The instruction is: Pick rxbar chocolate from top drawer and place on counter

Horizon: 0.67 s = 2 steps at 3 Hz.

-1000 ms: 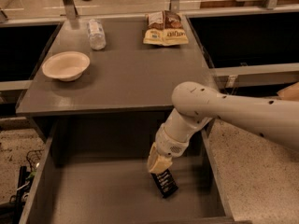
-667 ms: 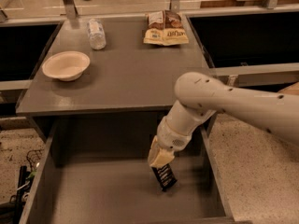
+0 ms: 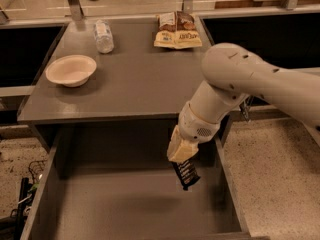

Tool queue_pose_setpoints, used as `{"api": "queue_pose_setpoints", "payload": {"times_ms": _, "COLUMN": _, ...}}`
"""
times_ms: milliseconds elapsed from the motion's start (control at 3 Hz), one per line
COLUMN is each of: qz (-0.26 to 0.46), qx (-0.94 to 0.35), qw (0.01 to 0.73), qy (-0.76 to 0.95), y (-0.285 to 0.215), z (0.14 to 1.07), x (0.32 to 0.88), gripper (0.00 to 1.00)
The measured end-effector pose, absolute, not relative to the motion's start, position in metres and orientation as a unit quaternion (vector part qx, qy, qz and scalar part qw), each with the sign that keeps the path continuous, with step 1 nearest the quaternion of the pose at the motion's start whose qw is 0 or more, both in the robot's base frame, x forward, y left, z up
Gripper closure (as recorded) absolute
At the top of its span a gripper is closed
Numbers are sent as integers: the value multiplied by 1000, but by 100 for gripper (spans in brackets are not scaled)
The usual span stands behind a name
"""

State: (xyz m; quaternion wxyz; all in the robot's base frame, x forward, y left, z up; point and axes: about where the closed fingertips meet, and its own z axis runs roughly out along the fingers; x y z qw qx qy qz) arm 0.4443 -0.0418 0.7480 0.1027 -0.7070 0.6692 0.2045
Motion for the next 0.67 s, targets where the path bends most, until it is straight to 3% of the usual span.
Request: {"api": "queue_pose_setpoints", "payload": {"times_ms": 667, "qz": 166, "qx": -704, "qw": 116, "qy": 681, "y": -64, "z": 818, "x": 453, "gripper": 100}}
